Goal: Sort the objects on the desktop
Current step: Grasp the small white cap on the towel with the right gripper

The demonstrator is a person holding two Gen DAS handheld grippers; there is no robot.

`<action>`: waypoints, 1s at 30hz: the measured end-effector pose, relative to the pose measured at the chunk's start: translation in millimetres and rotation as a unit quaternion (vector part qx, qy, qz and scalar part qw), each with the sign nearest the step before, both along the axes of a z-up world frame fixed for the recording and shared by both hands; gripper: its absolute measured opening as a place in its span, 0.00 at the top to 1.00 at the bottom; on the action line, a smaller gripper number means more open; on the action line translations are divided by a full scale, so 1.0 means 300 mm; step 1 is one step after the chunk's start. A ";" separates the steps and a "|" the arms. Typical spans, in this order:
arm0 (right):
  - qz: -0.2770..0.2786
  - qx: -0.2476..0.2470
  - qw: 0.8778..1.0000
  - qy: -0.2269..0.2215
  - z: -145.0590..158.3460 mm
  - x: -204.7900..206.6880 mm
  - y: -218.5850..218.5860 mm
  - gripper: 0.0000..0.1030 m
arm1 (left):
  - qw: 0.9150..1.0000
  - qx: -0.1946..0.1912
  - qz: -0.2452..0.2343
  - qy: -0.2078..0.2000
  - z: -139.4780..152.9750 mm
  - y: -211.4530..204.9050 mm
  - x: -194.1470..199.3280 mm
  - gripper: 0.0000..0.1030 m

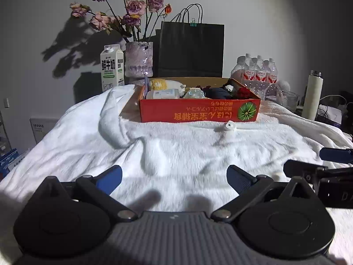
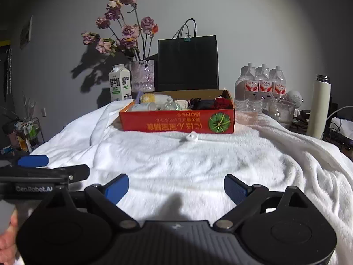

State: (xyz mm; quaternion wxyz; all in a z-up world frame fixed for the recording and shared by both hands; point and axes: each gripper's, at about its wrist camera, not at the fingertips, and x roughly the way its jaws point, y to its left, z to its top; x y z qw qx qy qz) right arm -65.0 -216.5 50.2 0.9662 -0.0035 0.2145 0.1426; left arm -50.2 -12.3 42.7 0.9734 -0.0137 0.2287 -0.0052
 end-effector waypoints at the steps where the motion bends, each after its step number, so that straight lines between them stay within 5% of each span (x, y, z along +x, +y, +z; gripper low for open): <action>1: -0.005 0.003 1.000 -0.001 0.007 0.035 -0.002 0.10 | 1.000 -0.006 -0.007 0.002 0.001 0.000 0.036 0.00; 12: -0.017 0.035 0.996 0.076 -0.015 0.575 0.041 0.15 | 0.997 -0.036 0.000 0.069 -0.048 0.021 0.567 0.02; 17: -0.033 0.037 0.990 0.136 -0.094 0.787 0.084 0.30 | 0.992 -0.031 0.010 0.124 -0.132 0.021 0.764 0.06; 20: -0.039 0.025 0.988 0.145 -0.124 0.842 0.112 0.55 | 0.992 -0.033 -0.001 0.124 -0.135 0.016 0.798 0.26; 21: -0.044 0.017 0.989 0.143 -0.129 0.849 0.120 0.67 | 0.992 -0.029 -0.006 0.125 -0.133 0.010 0.804 0.52; 22: -0.047 0.009 0.989 0.138 -0.128 0.850 0.126 0.75 | 0.991 -0.022 -0.005 0.132 -0.134 0.004 0.812 0.67; 24: -0.043 0.006 0.990 0.135 -0.128 0.843 0.130 0.75 | 0.991 -0.001 0.004 0.133 -0.128 -0.007 0.810 0.89; 30: -0.032 0.020 0.992 0.118 -0.076 0.789 0.104 0.75 | 0.990 -0.034 0.006 0.133 -0.075 0.020 0.745 0.96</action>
